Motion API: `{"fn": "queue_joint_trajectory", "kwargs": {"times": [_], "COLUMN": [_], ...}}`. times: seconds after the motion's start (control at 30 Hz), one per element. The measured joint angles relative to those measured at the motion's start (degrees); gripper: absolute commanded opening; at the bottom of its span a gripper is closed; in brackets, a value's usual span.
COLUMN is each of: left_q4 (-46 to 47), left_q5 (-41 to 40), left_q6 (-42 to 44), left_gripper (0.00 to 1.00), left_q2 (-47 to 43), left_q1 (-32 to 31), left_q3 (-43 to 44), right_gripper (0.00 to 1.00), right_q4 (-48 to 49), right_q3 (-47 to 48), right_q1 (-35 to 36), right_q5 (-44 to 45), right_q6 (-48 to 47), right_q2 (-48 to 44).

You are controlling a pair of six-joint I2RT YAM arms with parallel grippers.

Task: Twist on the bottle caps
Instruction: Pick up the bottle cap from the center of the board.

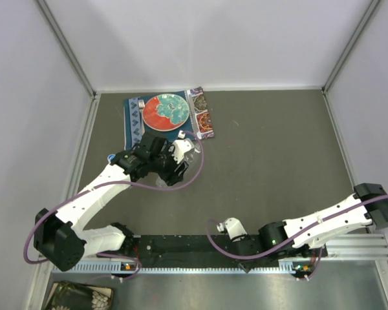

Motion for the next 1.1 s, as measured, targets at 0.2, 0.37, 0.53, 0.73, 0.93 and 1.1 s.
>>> {"fn": "queue_joint_trajectory", "kwargs": {"times": [0.2, 0.37, 0.53, 0.73, 0.93, 1.1], "left_q4": [0.0, 0.0, 0.02, -0.04, 0.0, -0.07], "left_q5": [-0.02, -0.07, -0.79, -1.38, -1.99, -2.14], "left_q6": [0.0, 0.0, -0.02, -0.07, -0.44, -0.37], "left_gripper": [0.34, 0.34, 0.34, 0.34, 0.34, 0.34], "left_q2": [0.0, 0.0, 0.0, 0.0, 0.0, -0.02], "left_q1": [0.02, 0.07, 0.07, 0.26, 0.72, 0.72], "left_q3": [0.0, 0.0, 0.0, 0.46, 0.87, 0.87], "right_gripper": [0.06, 0.0, 0.0, 0.0, 0.0, 0.0], "right_q4": [1.42, 1.62, -2.64, 1.4, 17.66, 33.57], "right_q3": [-0.37, -0.35, 3.13, 11.54, 13.11, 13.25], "right_q1": [0.02, -0.63, -9.03, -30.75, -50.95, -55.74], "right_q5": [-0.26, 0.72, 4.0, 9.81, -2.91, -20.76], "right_q6": [0.07, -0.85, -7.54, -23.96, -33.53, -30.16], "right_q2": [-0.04, -0.9, -2.36, 3.1, 15.74, 25.51]}}
